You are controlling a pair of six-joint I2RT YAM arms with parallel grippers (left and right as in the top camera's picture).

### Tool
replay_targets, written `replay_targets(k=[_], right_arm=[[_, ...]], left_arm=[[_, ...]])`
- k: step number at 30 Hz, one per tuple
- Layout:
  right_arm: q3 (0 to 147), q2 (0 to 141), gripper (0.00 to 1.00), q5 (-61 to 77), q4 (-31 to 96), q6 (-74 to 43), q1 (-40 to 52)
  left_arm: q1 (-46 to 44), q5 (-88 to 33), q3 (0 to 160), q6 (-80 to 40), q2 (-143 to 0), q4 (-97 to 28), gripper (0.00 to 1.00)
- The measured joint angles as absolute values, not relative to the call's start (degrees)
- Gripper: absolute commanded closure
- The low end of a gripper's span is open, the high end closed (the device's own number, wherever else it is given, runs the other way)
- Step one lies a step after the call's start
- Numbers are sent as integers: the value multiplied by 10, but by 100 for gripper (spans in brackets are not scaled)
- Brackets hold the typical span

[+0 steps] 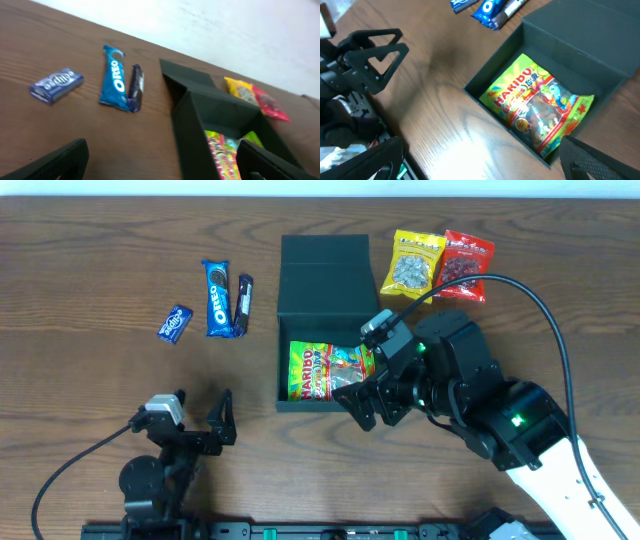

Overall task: Pack container
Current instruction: 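Reach left gripper to the blue Oreo pack and grasp it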

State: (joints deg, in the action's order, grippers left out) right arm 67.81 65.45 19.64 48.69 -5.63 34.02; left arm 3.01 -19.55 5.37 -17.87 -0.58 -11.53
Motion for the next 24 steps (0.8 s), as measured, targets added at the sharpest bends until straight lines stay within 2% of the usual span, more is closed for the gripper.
replay_targets(k=[6, 11, 24], right_arm=[[678, 655, 1, 192, 479, -56, 340], [678, 656, 1, 171, 441, -48, 340], [678, 667, 1, 132, 357, 24, 340]], left_arm=[[30, -245, 49, -196, -6, -77, 4], [30, -221, 85, -154, -49, -82, 5], [30, -128, 337, -41, -463, -74, 5]])
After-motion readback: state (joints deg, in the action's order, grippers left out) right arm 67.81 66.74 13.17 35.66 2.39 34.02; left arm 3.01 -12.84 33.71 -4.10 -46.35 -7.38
